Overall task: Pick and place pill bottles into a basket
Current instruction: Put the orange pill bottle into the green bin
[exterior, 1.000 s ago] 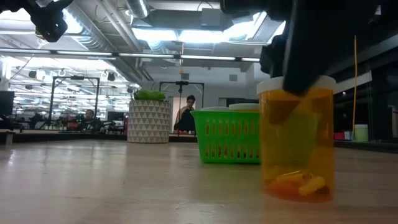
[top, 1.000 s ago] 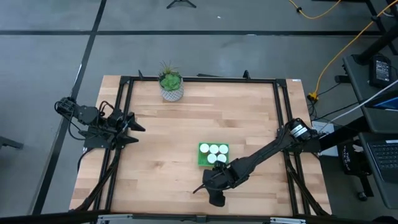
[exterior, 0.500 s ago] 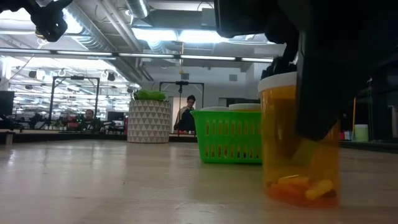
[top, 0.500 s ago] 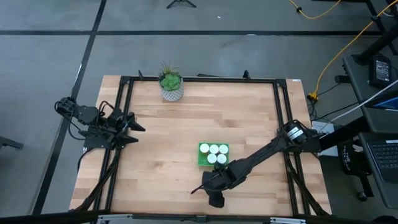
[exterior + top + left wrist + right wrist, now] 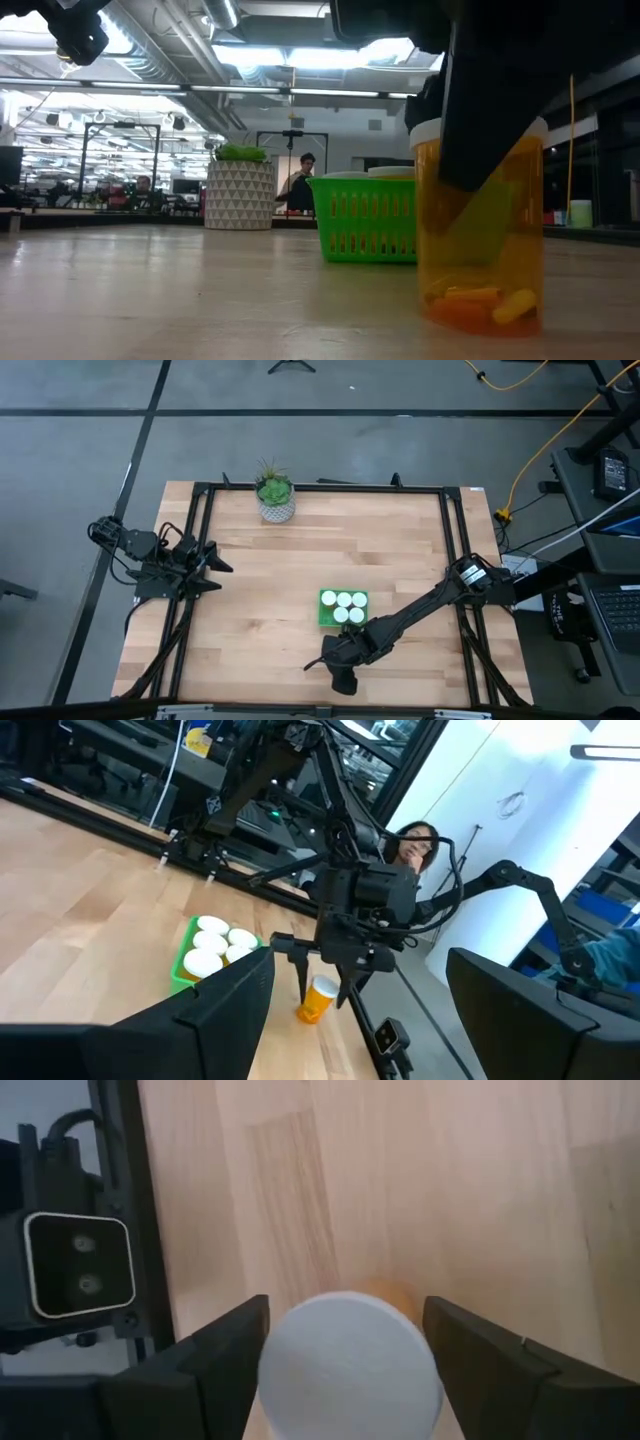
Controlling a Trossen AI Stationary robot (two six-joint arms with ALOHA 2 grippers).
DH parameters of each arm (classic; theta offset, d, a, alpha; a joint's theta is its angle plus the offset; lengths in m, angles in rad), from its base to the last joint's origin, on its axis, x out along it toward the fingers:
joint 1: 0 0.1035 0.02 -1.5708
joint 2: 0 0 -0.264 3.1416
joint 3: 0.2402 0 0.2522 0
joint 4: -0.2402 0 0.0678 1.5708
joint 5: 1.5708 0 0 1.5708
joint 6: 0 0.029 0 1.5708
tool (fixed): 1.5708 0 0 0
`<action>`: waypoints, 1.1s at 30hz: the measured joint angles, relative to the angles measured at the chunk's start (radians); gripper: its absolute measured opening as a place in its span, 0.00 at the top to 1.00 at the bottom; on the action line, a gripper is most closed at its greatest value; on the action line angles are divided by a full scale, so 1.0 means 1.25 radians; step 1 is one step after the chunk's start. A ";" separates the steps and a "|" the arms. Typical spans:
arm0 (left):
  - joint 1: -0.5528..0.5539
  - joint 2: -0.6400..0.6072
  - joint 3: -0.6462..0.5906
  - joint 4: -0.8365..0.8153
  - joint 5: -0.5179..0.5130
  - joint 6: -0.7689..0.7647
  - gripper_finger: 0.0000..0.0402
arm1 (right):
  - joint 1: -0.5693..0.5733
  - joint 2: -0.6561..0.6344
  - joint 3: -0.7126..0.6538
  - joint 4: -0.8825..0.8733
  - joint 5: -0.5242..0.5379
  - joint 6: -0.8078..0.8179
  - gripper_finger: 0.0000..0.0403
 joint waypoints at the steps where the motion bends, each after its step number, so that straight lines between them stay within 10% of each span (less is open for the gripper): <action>1: 0.000 0.000 0.000 0.000 0.000 0.000 0.28 | -0.001 0.000 0.002 -0.002 0.002 -0.004 0.34; 33: 0.000 0.000 0.000 -0.001 0.002 0.016 0.28 | -0.023 0.000 0.149 -0.205 0.010 -0.082 0.49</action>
